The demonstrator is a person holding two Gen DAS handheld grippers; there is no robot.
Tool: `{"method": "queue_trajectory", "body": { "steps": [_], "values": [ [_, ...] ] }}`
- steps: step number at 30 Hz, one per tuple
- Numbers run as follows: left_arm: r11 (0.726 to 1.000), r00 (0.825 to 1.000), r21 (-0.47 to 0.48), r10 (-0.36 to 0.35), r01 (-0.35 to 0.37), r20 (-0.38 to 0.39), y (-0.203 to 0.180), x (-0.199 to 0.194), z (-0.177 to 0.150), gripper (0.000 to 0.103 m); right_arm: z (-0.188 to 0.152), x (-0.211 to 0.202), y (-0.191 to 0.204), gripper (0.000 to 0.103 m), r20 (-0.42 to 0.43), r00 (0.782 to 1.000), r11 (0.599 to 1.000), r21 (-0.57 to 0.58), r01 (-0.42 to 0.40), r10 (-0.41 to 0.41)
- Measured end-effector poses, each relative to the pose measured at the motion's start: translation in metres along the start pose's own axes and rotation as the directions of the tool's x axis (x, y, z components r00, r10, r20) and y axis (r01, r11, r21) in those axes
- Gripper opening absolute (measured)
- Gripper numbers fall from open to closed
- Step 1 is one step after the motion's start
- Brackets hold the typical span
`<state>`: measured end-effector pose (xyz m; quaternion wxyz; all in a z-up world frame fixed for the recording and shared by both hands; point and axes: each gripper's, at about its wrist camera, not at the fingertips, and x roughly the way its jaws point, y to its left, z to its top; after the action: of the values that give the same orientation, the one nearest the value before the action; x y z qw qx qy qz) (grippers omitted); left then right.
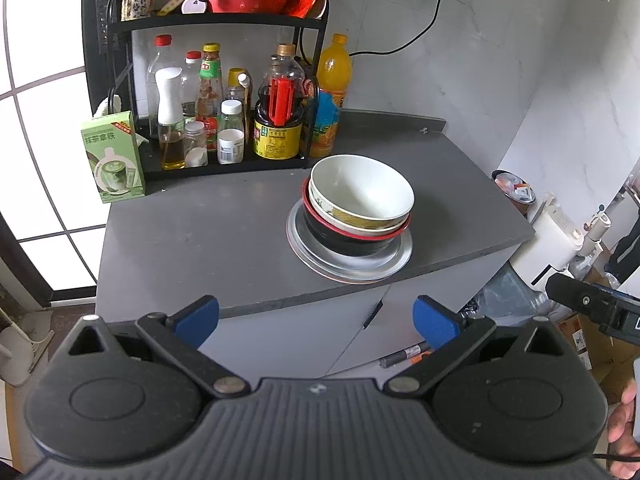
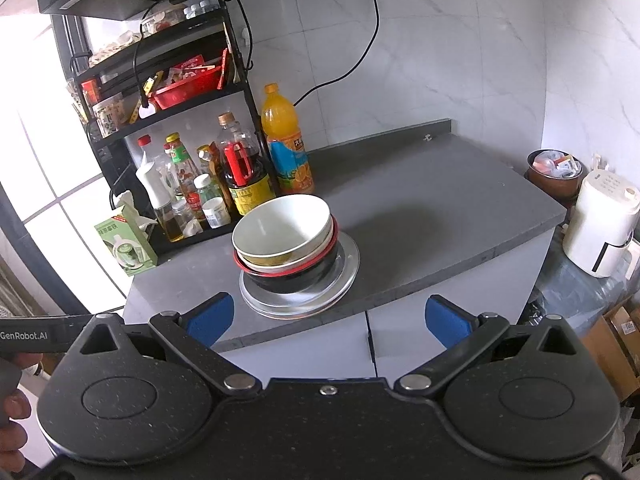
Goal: Organize plates and bowls
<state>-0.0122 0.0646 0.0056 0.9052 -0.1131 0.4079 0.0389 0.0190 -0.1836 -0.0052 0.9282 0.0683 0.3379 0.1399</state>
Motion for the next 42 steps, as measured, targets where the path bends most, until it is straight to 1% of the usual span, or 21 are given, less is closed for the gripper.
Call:
{"method": "queue_trajectory", "body": {
  "steps": [10,14,27,42],
  "values": [
    [1.0,1.0,0.013,0.016,-0.016,-0.006,-0.003,0.0,-0.001,0.102,0.001,0.0,0.0,0.103,-0.001,1.0,1.0,-0.011,0.005,-0.005],
    [0.999,1.0,0.036,0.013,-0.013,-0.004,-0.006,-0.001,-0.002,0.102,0.001,0.0,-0.001,0.103,-0.001,1.0,1.0,-0.014,0.003,-0.003],
    [0.999,1.0,0.041,0.011,-0.01,-0.009,-0.011,-0.002,-0.003,0.102,0.0,-0.004,-0.005,0.103,0.001,1.0,1.0,-0.019,0.003,-0.003],
    [0.998,1.0,0.068,-0.002,0.002,-0.003,-0.024,-0.003,0.006,0.102,0.003,-0.012,-0.018,0.103,0.018,1.0,0.999,-0.03,0.013,-0.012]
  ]
}}
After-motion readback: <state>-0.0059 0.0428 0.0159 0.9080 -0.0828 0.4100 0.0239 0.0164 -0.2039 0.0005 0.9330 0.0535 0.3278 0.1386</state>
